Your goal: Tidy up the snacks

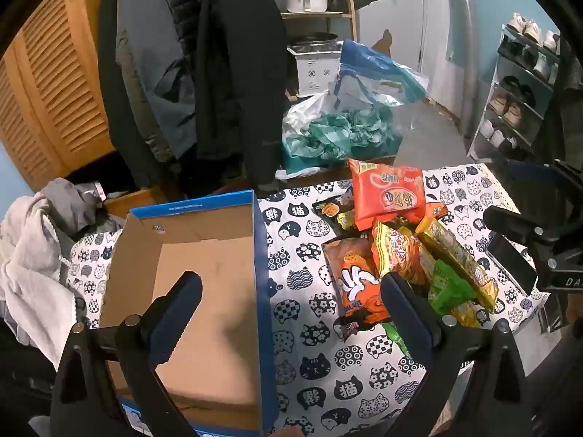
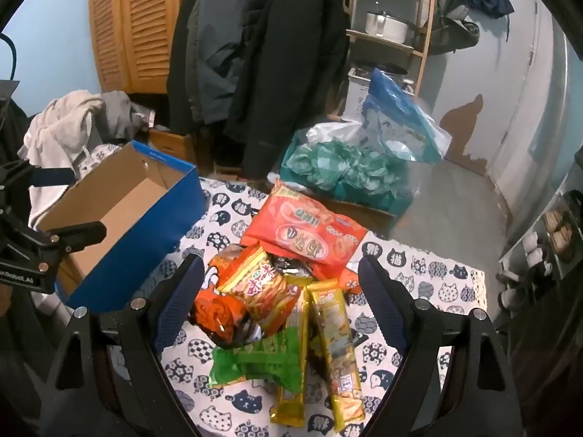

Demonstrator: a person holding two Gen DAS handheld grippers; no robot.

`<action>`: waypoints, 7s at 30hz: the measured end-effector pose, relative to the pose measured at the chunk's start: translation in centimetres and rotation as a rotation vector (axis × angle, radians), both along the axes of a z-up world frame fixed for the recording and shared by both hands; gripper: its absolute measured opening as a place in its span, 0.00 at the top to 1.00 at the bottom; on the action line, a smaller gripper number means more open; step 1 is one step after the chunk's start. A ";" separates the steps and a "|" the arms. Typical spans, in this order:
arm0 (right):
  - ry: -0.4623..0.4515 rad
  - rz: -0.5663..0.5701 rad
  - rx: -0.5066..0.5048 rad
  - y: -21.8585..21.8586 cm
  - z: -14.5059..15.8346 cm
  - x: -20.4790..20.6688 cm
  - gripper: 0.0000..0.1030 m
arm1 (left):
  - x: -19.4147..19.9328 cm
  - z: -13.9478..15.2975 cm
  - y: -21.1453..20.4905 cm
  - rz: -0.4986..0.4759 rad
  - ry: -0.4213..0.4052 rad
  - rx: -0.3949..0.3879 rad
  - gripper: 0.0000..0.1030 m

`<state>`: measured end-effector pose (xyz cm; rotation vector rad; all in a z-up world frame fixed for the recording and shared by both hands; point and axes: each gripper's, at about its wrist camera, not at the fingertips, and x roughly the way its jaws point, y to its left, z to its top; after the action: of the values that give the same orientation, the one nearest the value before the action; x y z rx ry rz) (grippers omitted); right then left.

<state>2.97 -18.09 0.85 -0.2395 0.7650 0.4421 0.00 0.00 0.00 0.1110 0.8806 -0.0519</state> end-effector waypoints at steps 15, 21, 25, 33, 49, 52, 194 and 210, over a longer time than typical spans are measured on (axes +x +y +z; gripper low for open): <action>-0.006 0.007 -0.003 0.0 0.1 -0.3 0.18 | 0.2 -0.7 -0.2 0.003 0.020 0.010 0.03; 0.000 0.002 -0.001 0.1 -0.1 -0.4 0.18 | 0.2 -0.7 -0.1 0.002 0.012 0.019 0.03; 0.001 0.002 0.001 0.1 -0.2 -0.4 0.18 | 0.2 -0.8 -0.1 0.002 0.018 0.018 0.03; 0.013 0.003 0.003 -0.3 -0.3 -0.1 0.18 | 0.1 -0.9 -0.3 0.001 0.018 0.017 0.03; 0.028 0.010 -0.002 0.1 -0.6 -0.1 0.18 | -0.1 -1.0 -0.4 0.002 0.029 0.012 0.03; 0.029 0.012 -0.003 0.2 -0.6 -0.2 0.18 | 0.0 -1.0 -0.3 0.003 0.033 0.013 0.03; 0.497 -0.071 -0.179 -5.6 -19.2 8.7 0.66 | 11.3 -18.5 -6.4 -0.077 0.446 -0.112 0.34; 0.454 -0.088 -0.133 -6.3 -15.5 6.2 0.70 | 7.5 -16.1 -3.7 -0.033 0.406 0.019 0.55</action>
<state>9.12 -24.36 -14.61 -0.2312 1.2478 0.3658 7.52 -3.74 -16.12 0.1353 1.2849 -0.0997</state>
